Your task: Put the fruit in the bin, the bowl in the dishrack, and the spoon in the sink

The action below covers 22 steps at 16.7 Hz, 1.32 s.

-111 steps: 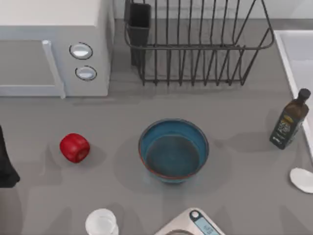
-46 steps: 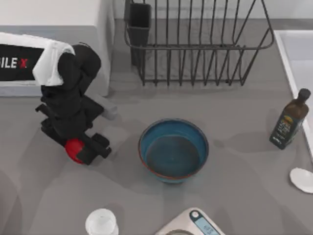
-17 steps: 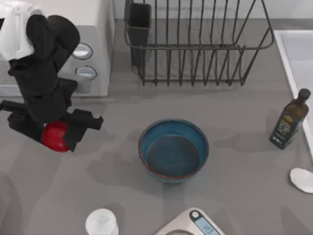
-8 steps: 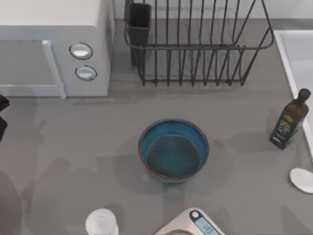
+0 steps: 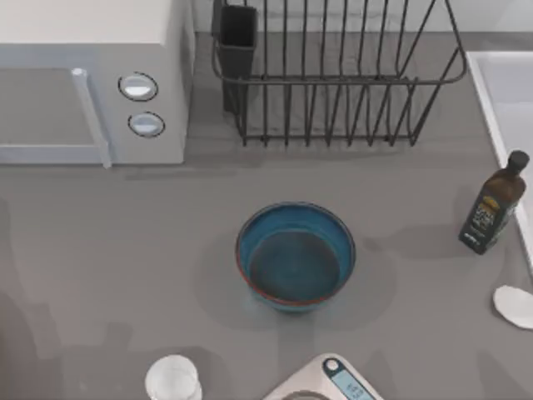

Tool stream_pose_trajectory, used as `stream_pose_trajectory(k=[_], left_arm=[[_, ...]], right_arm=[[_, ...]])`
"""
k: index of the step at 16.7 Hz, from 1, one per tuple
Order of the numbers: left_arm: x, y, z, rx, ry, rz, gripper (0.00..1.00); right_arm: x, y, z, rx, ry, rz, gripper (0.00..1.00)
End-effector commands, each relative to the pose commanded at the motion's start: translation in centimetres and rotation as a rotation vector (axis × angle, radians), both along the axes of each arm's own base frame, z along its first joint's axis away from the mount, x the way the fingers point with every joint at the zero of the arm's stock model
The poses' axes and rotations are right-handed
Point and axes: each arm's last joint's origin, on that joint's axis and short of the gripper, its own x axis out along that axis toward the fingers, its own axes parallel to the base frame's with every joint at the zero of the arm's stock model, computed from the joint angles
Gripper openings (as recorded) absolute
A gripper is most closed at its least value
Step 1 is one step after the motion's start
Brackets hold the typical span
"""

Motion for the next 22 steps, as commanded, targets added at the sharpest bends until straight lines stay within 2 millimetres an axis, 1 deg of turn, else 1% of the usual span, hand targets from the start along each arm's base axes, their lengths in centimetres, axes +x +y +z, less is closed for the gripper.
stream_pose_trajectory(k=[6,8,12,14,16,19,22], left_arm=[[0.0,0.0,-0.1,-0.001,0.001,-0.002,0.0],[0.2,0.1,-1.2,-0.003,0.011,-0.003,0.0],[0.7,0.4,-4.6,0.009,-0.018,0.001,0.0],[0.6,0.4,-6.2,0.005,-0.012,0.003,0.0],[0.6,0.4,-6.9,0.001,-0.003,0.006,0.0],[0.6,0.4,-6.9,0.001,-0.003,0.006,0.0],[0.6,0.4,-6.9,0.001,-0.003,0.006,0.23]], right_arm=[[0.0,0.0,0.0,0.0,0.0,0.0,1.0],[0.0,0.0,0.0,0.0,0.0,0.0,1.0],[0.0,0.0,0.0,0.0,0.0,0.0,1.0],[0.0,0.0,0.0,0.0,0.0,0.0,1.0],[0.0,0.0,0.0,0.0,0.0,0.0,1.0],[0.0,0.0,0.0,0.0,0.0,0.0,1.0],[0.0,0.0,0.0,0.0,0.0,0.0,1.0]])
